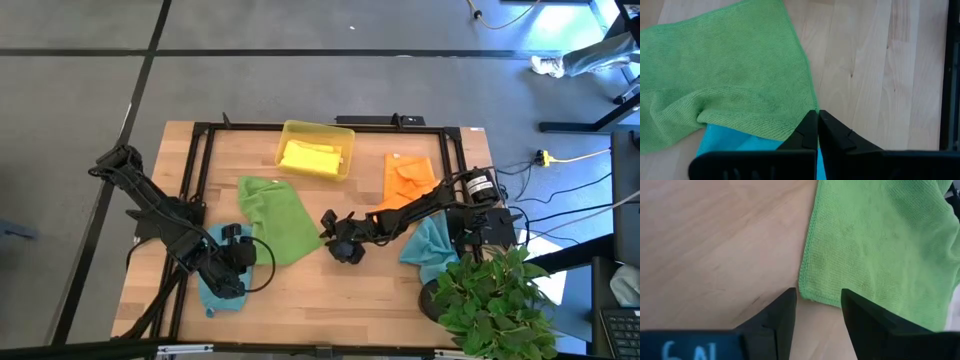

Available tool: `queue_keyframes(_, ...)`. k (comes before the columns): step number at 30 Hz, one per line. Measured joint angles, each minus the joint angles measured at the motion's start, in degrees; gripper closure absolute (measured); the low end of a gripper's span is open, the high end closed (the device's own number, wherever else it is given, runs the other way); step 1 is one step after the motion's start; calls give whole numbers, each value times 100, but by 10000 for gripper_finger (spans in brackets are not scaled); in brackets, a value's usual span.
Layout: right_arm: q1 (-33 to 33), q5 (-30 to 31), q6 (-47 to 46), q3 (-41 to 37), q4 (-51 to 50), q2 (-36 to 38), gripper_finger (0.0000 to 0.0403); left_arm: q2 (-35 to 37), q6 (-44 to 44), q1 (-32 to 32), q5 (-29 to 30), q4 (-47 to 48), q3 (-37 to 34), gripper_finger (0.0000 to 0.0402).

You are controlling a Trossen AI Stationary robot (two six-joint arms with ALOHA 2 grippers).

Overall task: Fold microfiber towels
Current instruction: Fold the green towel

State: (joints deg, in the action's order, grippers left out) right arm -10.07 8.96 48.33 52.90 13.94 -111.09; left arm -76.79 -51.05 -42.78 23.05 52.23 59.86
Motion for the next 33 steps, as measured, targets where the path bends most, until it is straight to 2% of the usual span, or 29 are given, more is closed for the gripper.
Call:
queue_keyframes(19,-17,12,32,-6,309,0,244,0,4,2,0,0,0,401)
queue_keyframes(30,-17,-8,38,-5,298,0,301,0,4,1,0,0,0,401)
queue_keyframes(33,-11,-196,38,-6,298,0,317,0,4,0,0,0,0,401)
